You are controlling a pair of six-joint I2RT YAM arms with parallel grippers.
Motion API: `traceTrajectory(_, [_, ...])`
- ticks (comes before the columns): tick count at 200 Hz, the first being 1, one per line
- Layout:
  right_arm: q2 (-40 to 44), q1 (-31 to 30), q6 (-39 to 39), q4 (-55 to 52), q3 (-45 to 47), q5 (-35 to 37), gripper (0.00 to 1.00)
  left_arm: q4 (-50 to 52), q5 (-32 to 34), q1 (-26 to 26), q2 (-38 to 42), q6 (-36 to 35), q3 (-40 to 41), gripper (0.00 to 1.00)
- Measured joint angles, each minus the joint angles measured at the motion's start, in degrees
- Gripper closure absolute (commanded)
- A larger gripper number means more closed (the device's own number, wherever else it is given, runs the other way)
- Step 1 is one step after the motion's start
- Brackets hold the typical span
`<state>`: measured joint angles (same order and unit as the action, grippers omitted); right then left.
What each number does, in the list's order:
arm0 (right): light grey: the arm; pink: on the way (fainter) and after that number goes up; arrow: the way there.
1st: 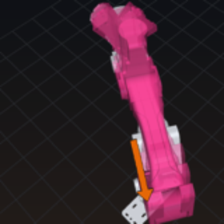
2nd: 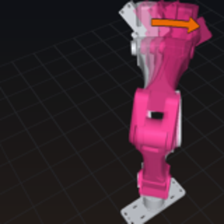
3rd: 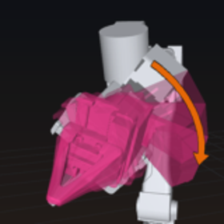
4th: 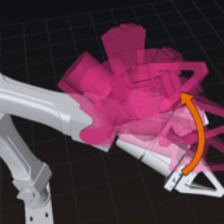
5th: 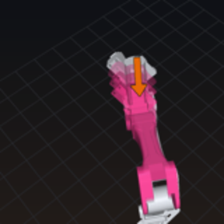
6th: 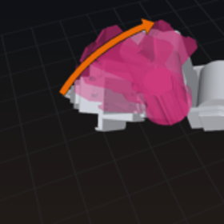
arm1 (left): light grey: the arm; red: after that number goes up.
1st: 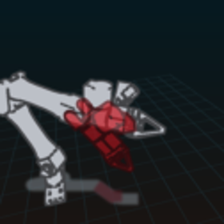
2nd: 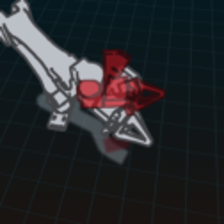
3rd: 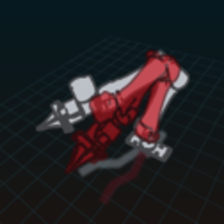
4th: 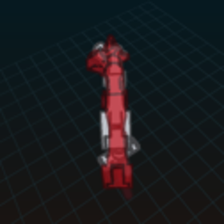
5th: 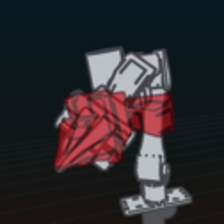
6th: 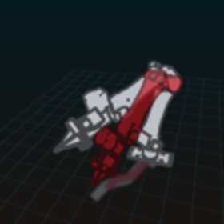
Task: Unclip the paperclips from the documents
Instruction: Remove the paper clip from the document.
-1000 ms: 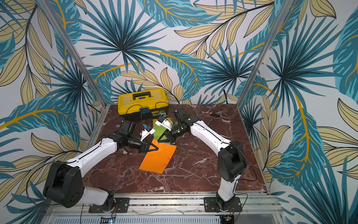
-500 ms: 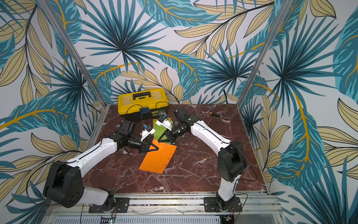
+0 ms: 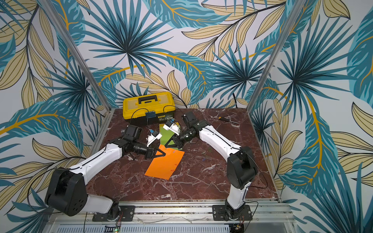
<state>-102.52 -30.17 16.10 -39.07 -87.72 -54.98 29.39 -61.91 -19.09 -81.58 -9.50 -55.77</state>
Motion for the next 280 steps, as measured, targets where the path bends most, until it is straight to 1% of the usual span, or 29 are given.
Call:
traceTrajectory(84, [0.61, 0.39, -0.46, 0.68, 0.85, -0.44, 1.00, -0.44, -0.28, -0.11, -0.02, -0.13, 0.00, 1.00])
traceTrajectory(103, [0.63, 0.44, -0.52, 0.85, 0.98, -0.52, 0.98, -0.48, -0.28, -0.11, -0.04, -0.15, 0.00, 1.00])
traceTrajectory(218, [0.72, 0.85, -0.68, 1.16, 1.38, -0.63, 0.97, -1.27, -0.31, -0.15, -0.85, -0.39, 0.00, 1.00])
traceTrajectory(254, [0.72, 0.94, -0.68, 1.16, 1.46, -0.63, 0.95, -1.36, -0.31, -0.22, -0.90, -0.57, 0.00, 1.00])
traceTrajectory(280, [0.96, 2.47, -0.68, 1.31, 1.49, -0.28, 0.95, 0.35, -0.26, -0.22, -0.96, -0.61, 0.00, 1.00])
